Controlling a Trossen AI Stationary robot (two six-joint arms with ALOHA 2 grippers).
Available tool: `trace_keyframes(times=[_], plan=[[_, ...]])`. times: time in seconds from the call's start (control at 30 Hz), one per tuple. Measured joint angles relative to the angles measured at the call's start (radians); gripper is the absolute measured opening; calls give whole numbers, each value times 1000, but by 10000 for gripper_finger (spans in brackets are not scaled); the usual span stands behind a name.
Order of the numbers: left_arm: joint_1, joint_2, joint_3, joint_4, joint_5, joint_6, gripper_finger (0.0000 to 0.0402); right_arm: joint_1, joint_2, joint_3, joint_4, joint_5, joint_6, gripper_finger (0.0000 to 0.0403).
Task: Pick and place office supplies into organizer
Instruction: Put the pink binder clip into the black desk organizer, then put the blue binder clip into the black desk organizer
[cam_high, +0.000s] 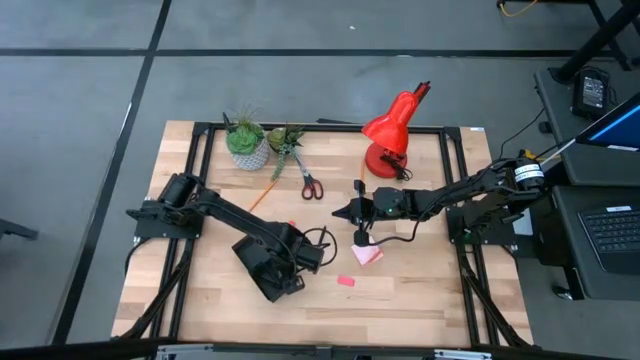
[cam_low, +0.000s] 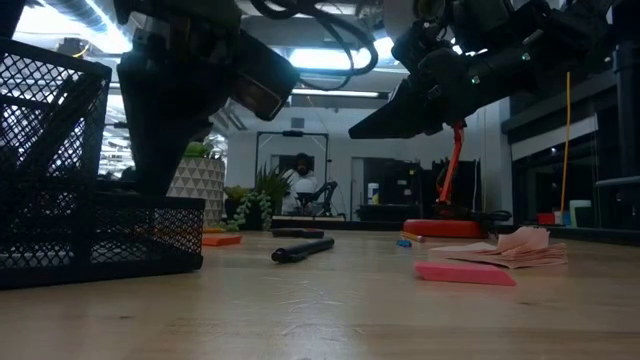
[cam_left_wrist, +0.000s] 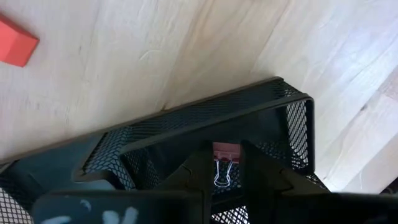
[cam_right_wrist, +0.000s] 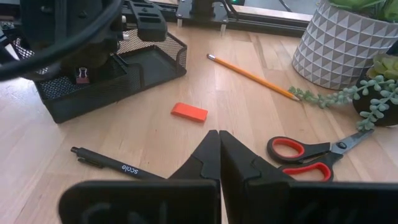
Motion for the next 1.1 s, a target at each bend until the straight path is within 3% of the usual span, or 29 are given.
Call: trace_keyframes(times=[0.73,1.1], plan=[[4,-3,0,-11,-11,41,117,0,0,0,0,0,0,0],[8,-109,43,-117,-55,170,86,0,0,0,0,0,0,0]])
